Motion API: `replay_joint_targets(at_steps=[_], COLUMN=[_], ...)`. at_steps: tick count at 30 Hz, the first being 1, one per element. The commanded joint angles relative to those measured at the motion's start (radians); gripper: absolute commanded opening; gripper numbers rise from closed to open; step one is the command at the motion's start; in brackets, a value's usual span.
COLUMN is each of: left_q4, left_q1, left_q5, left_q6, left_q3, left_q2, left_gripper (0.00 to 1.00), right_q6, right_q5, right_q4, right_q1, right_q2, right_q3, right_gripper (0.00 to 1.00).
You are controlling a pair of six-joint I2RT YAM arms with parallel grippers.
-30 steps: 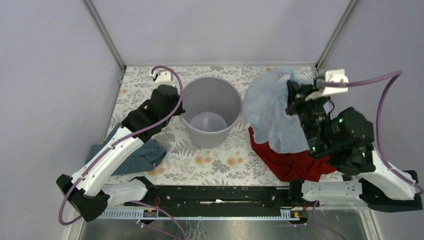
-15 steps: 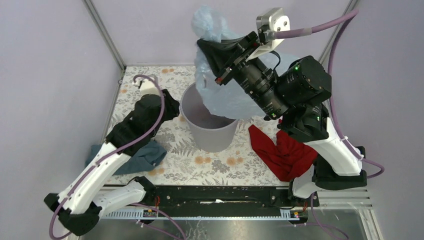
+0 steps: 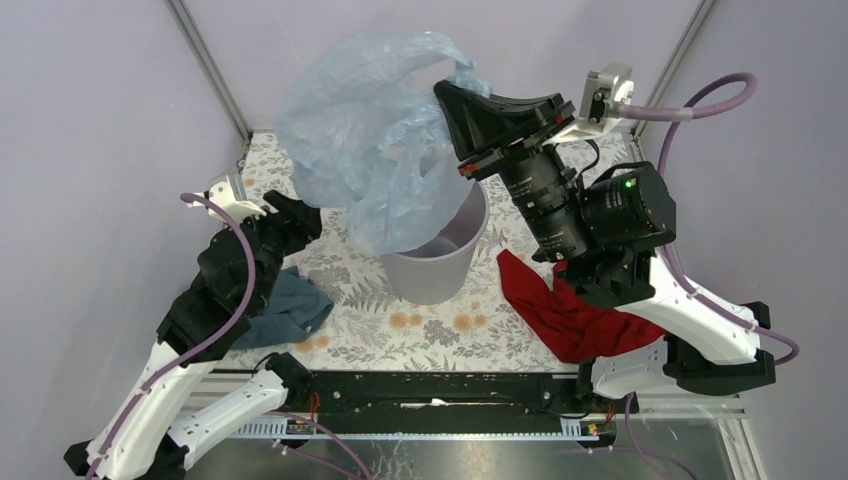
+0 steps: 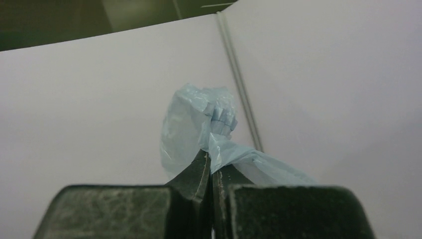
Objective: Put the trash bags into the trash bin
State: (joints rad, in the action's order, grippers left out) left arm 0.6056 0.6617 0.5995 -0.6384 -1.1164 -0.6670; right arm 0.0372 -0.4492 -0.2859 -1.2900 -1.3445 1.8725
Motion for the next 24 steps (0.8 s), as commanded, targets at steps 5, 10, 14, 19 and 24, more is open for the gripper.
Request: replay_joint_targets(at_steps=[5,10,14,19,24], left_q4=[0.051,0.098,0.082,-0.034,-0.113], left_q1=[0.001,0.000,0.001,0.001,0.001], left_q5=[0.012,0.003,-0.079,-0.336,-0.416], left_q6=[0.046,0.120,0.189,0.237,0.227], left_q3=[-0.118,-0.191,-0.263,-0.305,-0.402], left_q2=[-0.029,-0.051,-0.083,-0.178,-0.343], left_gripper=[0.78,0.91,0.99,0.99,0.99], right_q6=[0.225,0.234,0.143,0.096,0.063], right_q5=[-0.338,-0.428,-0.469,-0.436,-0.356], right_q4=[-0.152,-0.097,0.030,0.148,0.254], right_q1=[0.013,0.051,0.081,0.081,0.081], right_q2=[0.121,0.191,0.243,0.273,0.292], right_q3=[-0.254,-0.411,-0.485,-0.496,-0.475], right_gripper=[0.00,0.00,0.00,0.00,0.00])
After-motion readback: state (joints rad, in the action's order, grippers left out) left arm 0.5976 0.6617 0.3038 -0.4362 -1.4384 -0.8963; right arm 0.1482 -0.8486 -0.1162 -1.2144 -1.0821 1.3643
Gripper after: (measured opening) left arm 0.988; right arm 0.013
